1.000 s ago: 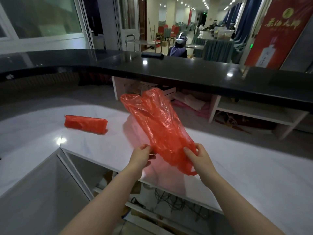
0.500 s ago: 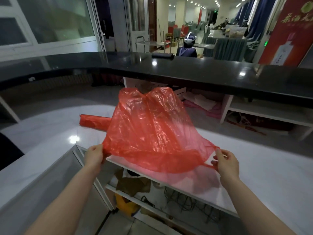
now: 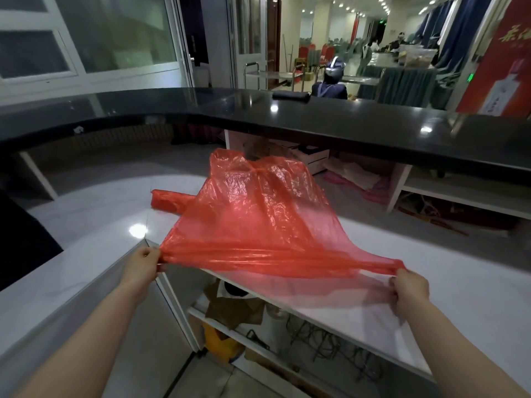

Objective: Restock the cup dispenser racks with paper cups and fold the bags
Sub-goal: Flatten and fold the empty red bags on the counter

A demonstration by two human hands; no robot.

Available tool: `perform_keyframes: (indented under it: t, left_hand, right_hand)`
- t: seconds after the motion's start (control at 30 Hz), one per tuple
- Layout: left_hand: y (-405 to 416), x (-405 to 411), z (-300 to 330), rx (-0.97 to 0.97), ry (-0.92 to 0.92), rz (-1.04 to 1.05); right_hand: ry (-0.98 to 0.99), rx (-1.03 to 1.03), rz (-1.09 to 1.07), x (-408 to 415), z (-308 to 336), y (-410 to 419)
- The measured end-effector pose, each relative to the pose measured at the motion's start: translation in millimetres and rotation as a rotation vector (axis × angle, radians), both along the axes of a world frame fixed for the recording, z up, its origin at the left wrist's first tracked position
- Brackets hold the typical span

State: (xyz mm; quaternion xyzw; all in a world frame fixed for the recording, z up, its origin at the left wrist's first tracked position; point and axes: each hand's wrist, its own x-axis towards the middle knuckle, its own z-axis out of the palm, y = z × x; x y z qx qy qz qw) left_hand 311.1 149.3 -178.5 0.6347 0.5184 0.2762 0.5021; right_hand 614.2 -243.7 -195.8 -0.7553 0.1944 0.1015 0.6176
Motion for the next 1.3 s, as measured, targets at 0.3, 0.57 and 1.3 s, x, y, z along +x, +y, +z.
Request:
perform_keyframes:
  t: [0.3, 0.57, 1.3]
  left_hand:
    - [-1.4, -3.8, -15.1, 0.037, 0.095, -0.03]
    - [-38.4, 34.2, -13.2, 0.123, 0.159, -0.003]
    - [12.1, 107.3, 18.3, 0.314, 0.069, -0.225]
  right_hand:
    - [0.101, 0.702, -0.198, -5.5, 2.1, 0.2]
    - [0.067, 0.32, 0.075, -18.7, 6.8, 27.7]
    - [-0.309, 0.265, 0.388, 16.6, 74.0, 136.2]
